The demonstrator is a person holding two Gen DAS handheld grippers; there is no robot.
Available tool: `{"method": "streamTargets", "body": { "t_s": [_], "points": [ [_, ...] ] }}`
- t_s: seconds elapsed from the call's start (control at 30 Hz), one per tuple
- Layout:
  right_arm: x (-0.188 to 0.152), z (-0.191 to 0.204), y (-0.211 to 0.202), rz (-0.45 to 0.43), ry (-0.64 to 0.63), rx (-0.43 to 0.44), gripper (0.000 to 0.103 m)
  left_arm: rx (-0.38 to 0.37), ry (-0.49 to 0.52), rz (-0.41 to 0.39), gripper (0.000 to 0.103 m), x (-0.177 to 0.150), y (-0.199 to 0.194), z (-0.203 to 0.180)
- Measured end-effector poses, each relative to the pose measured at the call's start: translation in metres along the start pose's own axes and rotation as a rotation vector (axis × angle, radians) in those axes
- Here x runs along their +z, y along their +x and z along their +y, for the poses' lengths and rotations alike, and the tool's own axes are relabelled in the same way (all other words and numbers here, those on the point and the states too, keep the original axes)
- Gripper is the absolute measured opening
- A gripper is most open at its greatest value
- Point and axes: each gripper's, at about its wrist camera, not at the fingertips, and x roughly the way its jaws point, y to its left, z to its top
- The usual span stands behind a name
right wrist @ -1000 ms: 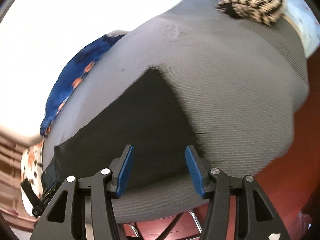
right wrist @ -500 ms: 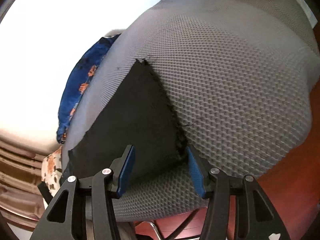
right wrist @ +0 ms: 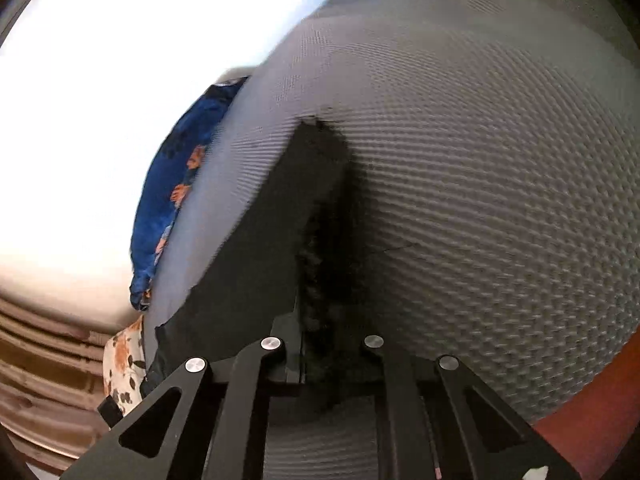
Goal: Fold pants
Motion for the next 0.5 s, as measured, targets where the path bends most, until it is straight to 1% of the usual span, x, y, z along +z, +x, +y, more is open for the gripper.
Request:
{"method": "streamTargets", "body": {
  "t_s": [0.07, 0.17, 0.3, 0.33, 0.5],
  "points": [
    [0.000, 0.022, 0.000, 0.003, -0.037, 0.016, 0.011, -0.023, -0.031, -0.003, 0.076, 0.003, -0.003, 0.006],
    [-0.001, 0.059, 0.005, 0.018, -0.119, 0.038, 0.011, -0.056, -0.094, -0.030, 0.076, 0.005, -0.012, 0.018],
    [-0.010, 0.109, 0.026, 0.062, -0.201, 0.069, 0.010, -0.044, -0.138, -0.070, 0.076, 0.005, -0.028, 0.038],
    [-0.013, 0.116, 0.032, 0.076, -0.214, 0.074, 0.010, -0.042, -0.146, -0.077, 0.076, 0.004, -0.032, 0.043],
    [-0.037, 0.164, 0.070, 0.165, -0.286, 0.119, 0.010, -0.027, -0.200, -0.114, 0.076, 0.001, -0.054, 0.077]
  ]
}}
